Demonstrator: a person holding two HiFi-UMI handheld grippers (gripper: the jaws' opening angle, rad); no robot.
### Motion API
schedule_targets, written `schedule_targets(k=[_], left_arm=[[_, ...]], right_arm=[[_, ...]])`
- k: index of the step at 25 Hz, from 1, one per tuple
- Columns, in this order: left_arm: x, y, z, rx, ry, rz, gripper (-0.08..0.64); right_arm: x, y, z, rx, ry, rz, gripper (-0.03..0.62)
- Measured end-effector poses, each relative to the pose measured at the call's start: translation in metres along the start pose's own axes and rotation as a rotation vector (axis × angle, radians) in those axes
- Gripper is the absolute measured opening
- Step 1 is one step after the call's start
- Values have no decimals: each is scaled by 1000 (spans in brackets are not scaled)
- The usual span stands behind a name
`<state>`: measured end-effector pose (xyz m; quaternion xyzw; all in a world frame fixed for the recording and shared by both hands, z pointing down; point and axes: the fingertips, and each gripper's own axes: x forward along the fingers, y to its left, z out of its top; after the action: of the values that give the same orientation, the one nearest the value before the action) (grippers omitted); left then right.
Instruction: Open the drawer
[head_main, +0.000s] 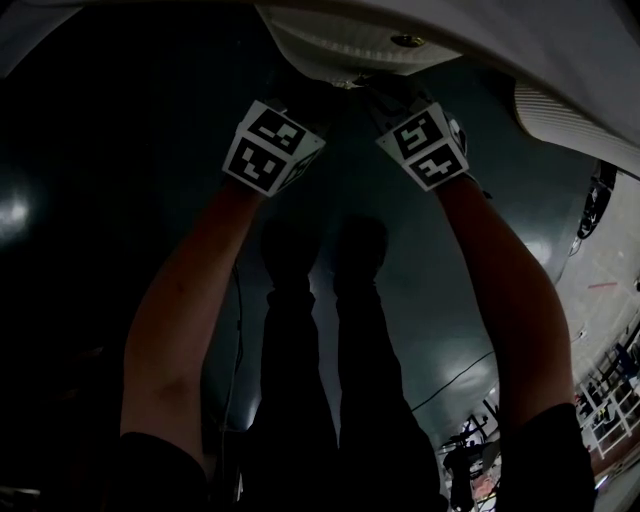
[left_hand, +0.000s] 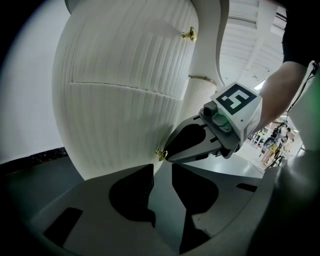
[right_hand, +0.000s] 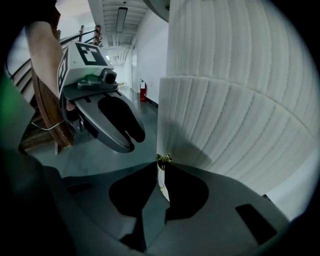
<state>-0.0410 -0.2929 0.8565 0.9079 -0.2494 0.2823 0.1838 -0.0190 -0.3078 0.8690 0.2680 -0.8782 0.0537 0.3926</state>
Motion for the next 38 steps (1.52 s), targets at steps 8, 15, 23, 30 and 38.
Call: schedule_targets(k=[8, 15, 23, 30, 38], left_arm=[[-33, -9, 15, -42, -48, 1, 109], [-57, -39, -4, -139, -84, -2, 110], [-72, -86, -31, -186, -71, -56, 110], [-92, -115, -45, -202, -48, -54, 109], [-120, -148, -59, -284, -58, 0, 109]], right_arm=[[-19, 39, 1, 12, 0, 47, 17], [-29, 68, -24, 109, 7, 55, 17], [-49, 117, -41, 163, 39, 57, 17], [-70, 153, -55, 218, 50, 60, 17], [-81, 171, -59, 205, 63, 84, 17]])
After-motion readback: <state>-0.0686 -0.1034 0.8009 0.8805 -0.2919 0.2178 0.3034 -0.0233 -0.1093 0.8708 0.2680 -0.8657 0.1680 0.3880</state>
